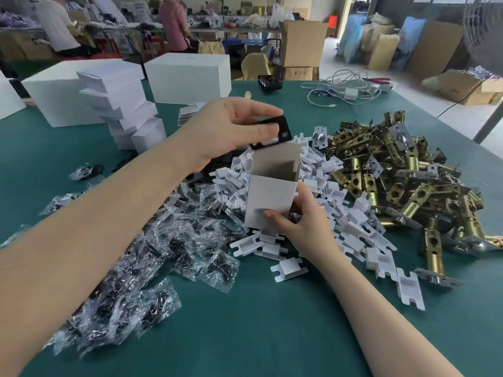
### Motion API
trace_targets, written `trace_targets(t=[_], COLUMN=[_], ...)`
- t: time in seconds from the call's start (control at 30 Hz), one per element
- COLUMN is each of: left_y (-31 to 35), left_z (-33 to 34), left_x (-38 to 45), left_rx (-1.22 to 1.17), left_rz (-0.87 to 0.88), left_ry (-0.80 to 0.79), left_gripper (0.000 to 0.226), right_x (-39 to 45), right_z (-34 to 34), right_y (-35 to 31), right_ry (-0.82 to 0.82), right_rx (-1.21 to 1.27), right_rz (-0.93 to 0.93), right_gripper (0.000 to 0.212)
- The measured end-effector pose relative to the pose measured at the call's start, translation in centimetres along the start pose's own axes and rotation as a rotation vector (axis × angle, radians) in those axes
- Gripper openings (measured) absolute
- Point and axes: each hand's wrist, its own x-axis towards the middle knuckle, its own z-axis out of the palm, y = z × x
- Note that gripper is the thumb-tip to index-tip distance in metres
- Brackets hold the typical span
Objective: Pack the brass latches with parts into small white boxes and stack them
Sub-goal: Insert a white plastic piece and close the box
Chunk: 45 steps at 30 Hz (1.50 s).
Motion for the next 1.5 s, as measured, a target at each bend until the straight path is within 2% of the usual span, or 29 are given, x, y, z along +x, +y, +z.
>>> trace_targets(t=[0.1, 0.3, 0.43, 0.5, 0.53, 0.63, 0.73, 0.8, 0.87, 0.93, 1.07, 1.2, 1.27, 1.33, 1.5], left_y=[0.4, 1.3, 1.3, 1.3, 1.1, 0.5, 0.6, 0.9, 1.3, 1.8, 2.9, 3.2, 3.1, 3.0, 2.0], left_z=[0.3, 1.5, 1.6, 1.3, 1.2, 1.7, 1.8, 1.3, 1.2, 1.4, 1.5, 1.7, 1.9, 2.0, 1.7], left_x=[-0.1, -0.1, 0.0, 0.0, 0.0, 0.0, -0.1, -0.1, -0.2, -0.2, -0.7, -0.8, -0.5, 0.1, 0.8], left_rx=[0.083, -0.25, -0.457, -0.578, -0.557, -0.18, 0.395, 0.717, 0.911, 0.999, 1.059, 1.334, 1.444, 1.483, 1.443], left_rz=[-0.042, -0.245, -0.302, -0.294, -0.261, -0.047, 0.217, 0.322, 0.35, 0.371, 0.367, 0.398, 0.421, 0.388, 0.28], left_ry=[-0.018, -0.012, -0.035, -0.092, -0.101, -0.013, 0.076, 0.036, -0.054, -0.1, -0.097, -0.122, -0.201, -0.286, -0.316], left_gripper=[0.017, 0.033, 0.041, 0.053, 0.061, 0.068, 0.049, 0.029, 0.019, 0.021, 0.032, 0.023, 0.027, 0.029, 0.02], right_x=[0.0, -0.1, 0.0, 0.0, 0.0, -0.1, 0.0, 0.0, 0.0, 0.0, 0.0, 0.1, 0.1, 0.2, 0.1], right_z=[0.0, -0.1, 0.0, 0.0, 0.0, 0.0, 0.0, 0.0, 0.0, 0.0, 0.1, 0.0, 0.0, 0.1, 0.1], right_y=[-0.1, -0.1, 0.0, 0.1, 0.1, 0.0, 0.0, 0.0, 0.0, 0.1, 0.1, 0.0, 0.0, 0.0, 0.1], right_ry=[0.005, 0.003, -0.003, -0.004, -0.001, 0.006, 0.002, 0.001, 0.002, 0.003, -0.003, 0.0, 0.008, 0.005, -0.004], right_rx=[-0.006, 0.003, 0.015, 0.025, 0.025, 0.025, 0.026, 0.017, 0.01, 0.005, 0.015, 0.018, 0.004, 0.005, 0.006], right_rz=[-0.003, 0.004, 0.017, 0.014, 0.007, -0.002, -0.005, -0.007, -0.006, -0.004, -0.002, 0.004, 0.005, 0.011, -0.001], right_gripper=[0.05, 0.051, 0.052, 0.052, 0.052, 0.052, 0.053, 0.053, 0.053, 0.054, 0.052, 0.052, 0.052, 0.051, 0.05])
